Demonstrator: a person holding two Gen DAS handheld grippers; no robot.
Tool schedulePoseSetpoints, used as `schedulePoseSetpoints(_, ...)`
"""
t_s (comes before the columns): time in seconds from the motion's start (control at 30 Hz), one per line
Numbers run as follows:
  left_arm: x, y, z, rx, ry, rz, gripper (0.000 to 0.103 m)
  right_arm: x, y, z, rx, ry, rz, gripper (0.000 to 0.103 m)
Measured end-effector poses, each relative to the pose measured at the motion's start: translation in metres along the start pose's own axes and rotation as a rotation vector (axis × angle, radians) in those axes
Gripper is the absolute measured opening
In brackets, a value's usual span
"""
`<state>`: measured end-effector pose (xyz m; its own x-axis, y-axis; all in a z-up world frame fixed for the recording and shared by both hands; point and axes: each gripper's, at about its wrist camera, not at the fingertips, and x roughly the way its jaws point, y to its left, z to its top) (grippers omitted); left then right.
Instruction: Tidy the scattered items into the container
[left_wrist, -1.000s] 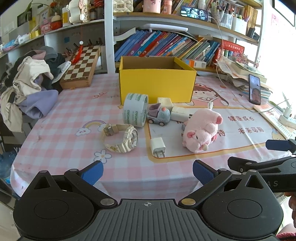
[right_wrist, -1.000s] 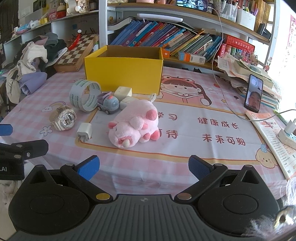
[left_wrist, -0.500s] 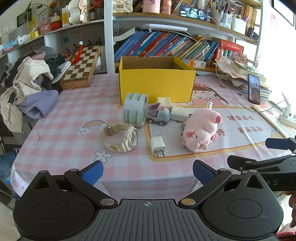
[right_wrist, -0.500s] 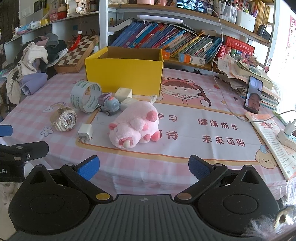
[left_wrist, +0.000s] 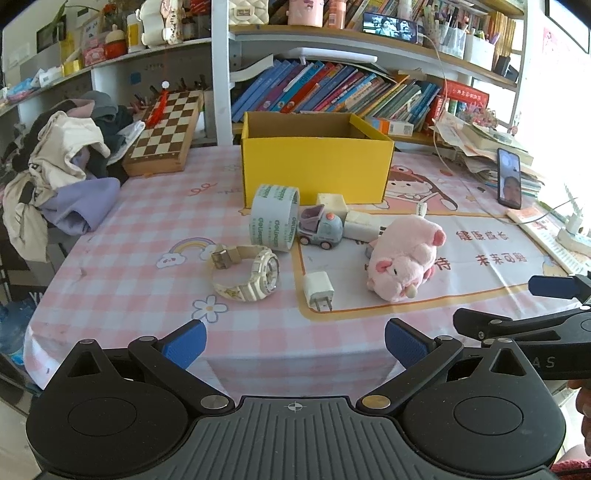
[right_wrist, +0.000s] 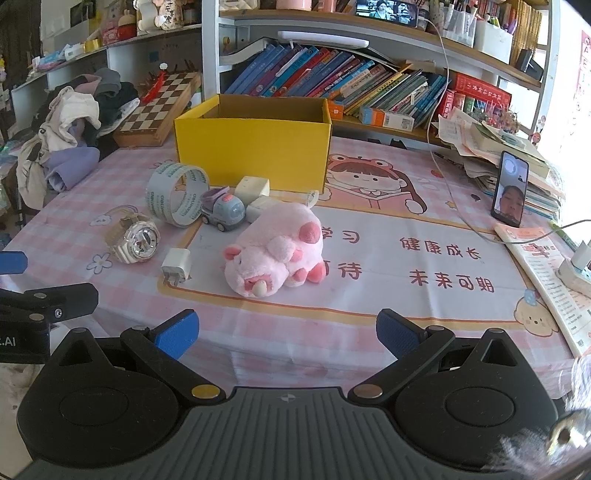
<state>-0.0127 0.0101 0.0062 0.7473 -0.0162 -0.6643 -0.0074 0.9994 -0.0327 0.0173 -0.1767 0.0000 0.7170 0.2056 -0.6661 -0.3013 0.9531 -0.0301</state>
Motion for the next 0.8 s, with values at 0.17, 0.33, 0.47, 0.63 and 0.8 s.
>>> schedulePoseSetpoints(0.17,0.0,0.001,0.0,0.004,-0.003,-0.008,0.103,0.0,0.002,0.001,-0.003,-0.004,0.005,0.103)
schedulePoseSetpoints(0.33,0.002,0.005,-0.001,0.0,0.001,-0.027,0.103,0.003,0.005,0.002,-0.01,0.013,0.004,0.103)
schedulePoseSetpoints(0.47,0.003,0.008,-0.003,-0.005,0.008,-0.031,0.103,0.006,0.011,0.005,-0.028,0.014,0.011,0.103)
schedulePoseSetpoints(0.63,0.0,0.009,-0.002,0.007,0.011,-0.021,0.103,0.008,0.015,0.008,-0.028,0.009,0.031,0.103)
schedulePoseSetpoints(0.8,0.005,0.008,-0.002,0.021,0.031,-0.022,0.103,0.01,0.012,0.009,-0.006,0.006,0.037,0.103)
